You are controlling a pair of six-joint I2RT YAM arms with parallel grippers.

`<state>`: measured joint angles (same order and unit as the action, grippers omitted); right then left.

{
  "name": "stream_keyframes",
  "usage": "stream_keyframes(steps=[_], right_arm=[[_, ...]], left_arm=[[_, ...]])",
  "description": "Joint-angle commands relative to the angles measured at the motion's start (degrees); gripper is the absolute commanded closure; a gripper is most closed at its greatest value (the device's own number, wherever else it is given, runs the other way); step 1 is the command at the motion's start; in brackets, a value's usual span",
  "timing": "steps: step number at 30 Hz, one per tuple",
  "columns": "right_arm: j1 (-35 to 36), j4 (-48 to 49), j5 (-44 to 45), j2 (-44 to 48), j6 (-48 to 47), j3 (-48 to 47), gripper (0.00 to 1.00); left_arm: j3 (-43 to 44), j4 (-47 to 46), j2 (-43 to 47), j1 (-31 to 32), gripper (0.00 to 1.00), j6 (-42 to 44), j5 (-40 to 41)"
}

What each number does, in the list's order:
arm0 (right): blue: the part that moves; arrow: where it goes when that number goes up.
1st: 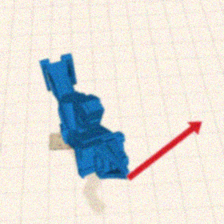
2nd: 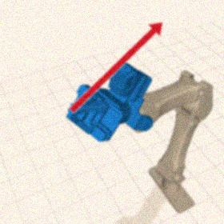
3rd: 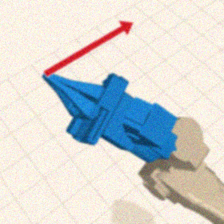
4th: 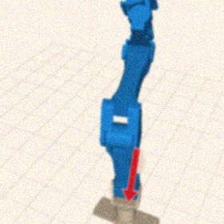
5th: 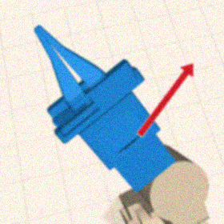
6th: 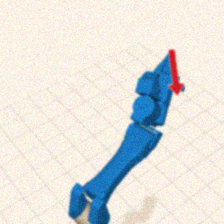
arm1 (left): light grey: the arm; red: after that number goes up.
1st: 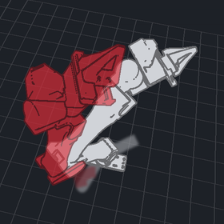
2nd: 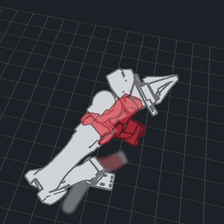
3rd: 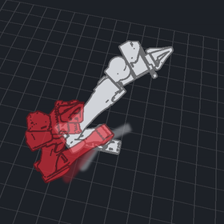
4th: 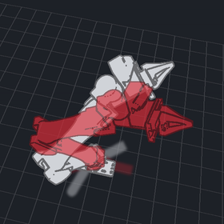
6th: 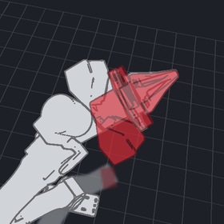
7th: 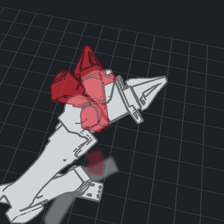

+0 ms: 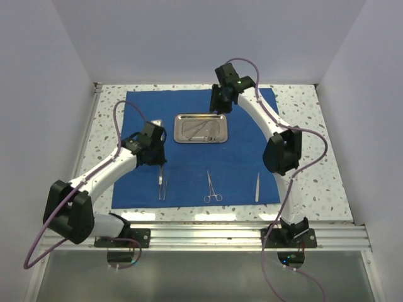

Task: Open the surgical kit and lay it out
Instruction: Place the medical item in the surgical kit.

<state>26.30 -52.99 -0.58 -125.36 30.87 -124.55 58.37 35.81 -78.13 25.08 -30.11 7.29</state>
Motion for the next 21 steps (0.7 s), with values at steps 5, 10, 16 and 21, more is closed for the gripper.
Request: stream_keyframes(steps=[5,10,16,21], right_arm=[[-0.03,-6.51,4.18,-15.34,3.05,-13.61,0.65],[0.15,-5.11,4.89,-18.60,3.58,-12.82,0.67],[1.03,-4.40,7.26,-20.62,4.11,-12.38,0.69],[3.57,-6.16,12.17,-22.29,4.19,-11.33,0.76]], left_arm=[[-16.26,-4.87,8.51,1.99,0.76,-7.95,-0.44],[-18.12,-4.35,10.01,1.99,0.36,-7.95,0.62],[-16.27,-2.50,11.50,1.99,0.20,-7.25,1.15],[-14.08,-1.01,12.30,1.99,0.20,-6.46,1.15]])
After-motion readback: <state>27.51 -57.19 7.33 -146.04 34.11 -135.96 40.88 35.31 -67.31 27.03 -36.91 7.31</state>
